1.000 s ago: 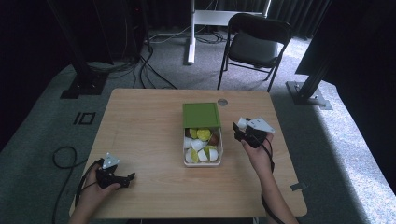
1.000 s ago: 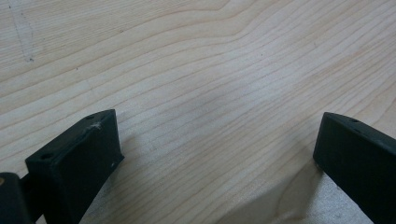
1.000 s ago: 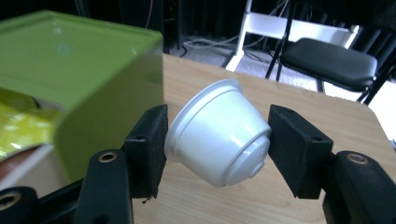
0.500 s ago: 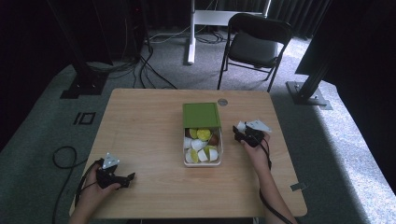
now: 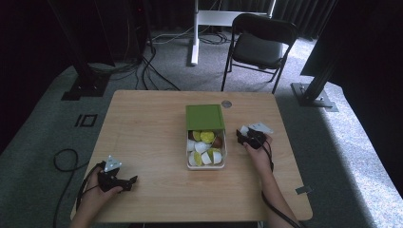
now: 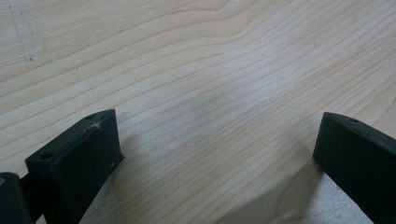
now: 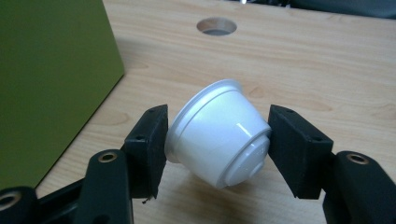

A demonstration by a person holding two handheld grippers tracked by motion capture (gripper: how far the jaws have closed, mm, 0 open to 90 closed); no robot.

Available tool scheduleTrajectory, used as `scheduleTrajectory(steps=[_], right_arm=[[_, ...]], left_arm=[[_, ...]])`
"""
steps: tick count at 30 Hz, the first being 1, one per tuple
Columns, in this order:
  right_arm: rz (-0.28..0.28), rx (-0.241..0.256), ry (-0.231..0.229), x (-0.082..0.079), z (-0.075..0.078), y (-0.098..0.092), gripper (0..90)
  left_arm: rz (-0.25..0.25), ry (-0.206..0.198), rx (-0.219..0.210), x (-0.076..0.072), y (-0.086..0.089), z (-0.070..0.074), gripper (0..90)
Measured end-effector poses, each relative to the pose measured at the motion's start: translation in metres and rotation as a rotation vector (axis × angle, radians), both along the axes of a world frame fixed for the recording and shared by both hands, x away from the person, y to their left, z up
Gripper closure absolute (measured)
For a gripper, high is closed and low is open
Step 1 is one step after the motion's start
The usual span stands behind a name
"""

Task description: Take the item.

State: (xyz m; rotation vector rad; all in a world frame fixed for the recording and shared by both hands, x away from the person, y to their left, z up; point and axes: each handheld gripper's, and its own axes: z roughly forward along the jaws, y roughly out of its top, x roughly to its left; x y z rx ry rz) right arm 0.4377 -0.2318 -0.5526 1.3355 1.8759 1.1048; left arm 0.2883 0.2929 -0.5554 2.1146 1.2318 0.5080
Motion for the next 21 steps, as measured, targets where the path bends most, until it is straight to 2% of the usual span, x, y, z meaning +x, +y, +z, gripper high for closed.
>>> scheduleTrajectory(steps=[1,4,6,12,14,17,19,21], right_arm=[[0.000,0.000,0.000,0.0000,0.0000,0.0000,39.9],[0.002,-0.016,0.051,0.0025,-0.0008,0.0002,39.8],[-0.005,-0.024,0.052,0.0032,-0.0008,0.0001,39.7],[0.006,-0.033,0.099,0.0051,-0.0017,-0.0011,38.7],[-0.001,-0.025,0.102,0.0046,-0.0006,-0.0024,35.3],[0.014,-0.012,0.090,0.0038,0.0021,-0.0050,28.6],[0.034,-0.014,0.100,0.0030,0.0043,-0.0060,21.9],[0.047,0.000,0.100,0.0013,0.0076,-0.0068,19.8]], left_arm=[[0.000,0.000,0.000,0.0000,0.0000,0.0000,1.7],[0.000,0.000,0.000,0.0000,0.0000,0.0000,1.7],[0.000,0.000,0.000,0.0000,0.0000,0.0000,1.7],[0.000,0.000,0.000,0.0000,0.0000,0.0000,1.7],[0.000,0.000,0.000,0.0000,0.0000,0.0000,1.7],[0.000,0.000,0.000,0.0000,0.0000,0.0000,1.7],[0.000,0.000,0.001,0.0000,0.0000,0.0000,1.7],[0.000,0.000,0.000,0.0000,0.0000,0.0000,1.7]])
